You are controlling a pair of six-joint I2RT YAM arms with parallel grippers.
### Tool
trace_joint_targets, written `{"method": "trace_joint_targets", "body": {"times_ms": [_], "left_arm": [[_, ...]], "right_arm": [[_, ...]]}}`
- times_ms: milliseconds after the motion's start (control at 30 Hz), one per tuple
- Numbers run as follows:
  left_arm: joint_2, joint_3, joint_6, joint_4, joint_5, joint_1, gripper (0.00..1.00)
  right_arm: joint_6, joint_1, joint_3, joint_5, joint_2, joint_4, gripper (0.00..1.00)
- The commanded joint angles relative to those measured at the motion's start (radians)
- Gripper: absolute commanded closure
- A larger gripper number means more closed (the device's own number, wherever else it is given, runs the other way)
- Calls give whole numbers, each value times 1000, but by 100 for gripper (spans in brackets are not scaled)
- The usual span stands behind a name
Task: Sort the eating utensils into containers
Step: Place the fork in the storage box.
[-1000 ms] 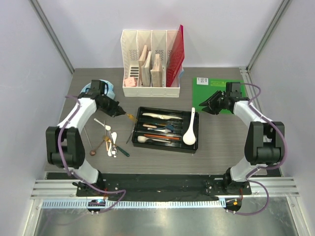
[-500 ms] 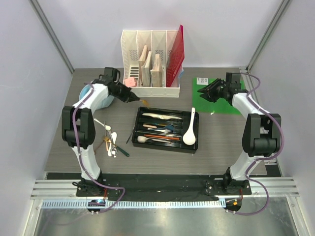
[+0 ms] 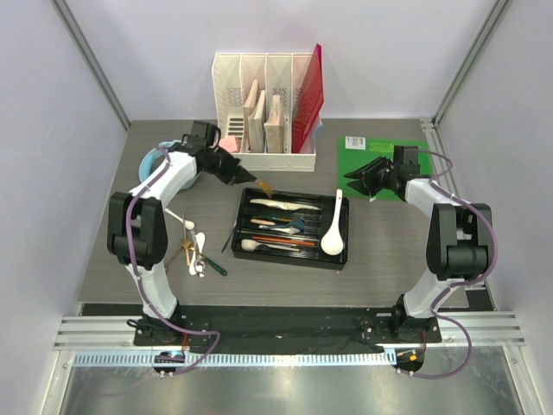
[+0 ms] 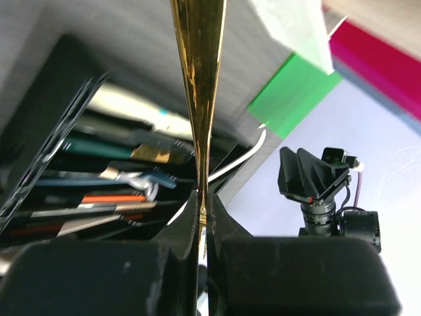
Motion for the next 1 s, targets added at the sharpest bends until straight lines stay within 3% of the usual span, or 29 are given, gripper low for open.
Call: {"method": "trace_joint_targets", "body": {"times_ms": [0, 200, 967], "left_arm": [[-111, -84, -2, 23, 42, -9, 100], [-145, -93, 52, 12, 18, -64, 100], [-151, -162, 23, 9, -73, -154, 100]], "right_arm": [[25, -4, -34, 12, -91, 34, 63], [22, 24, -36, -5, -140, 88, 63], [-104, 102, -31, -19, -212, 40, 63]]}}
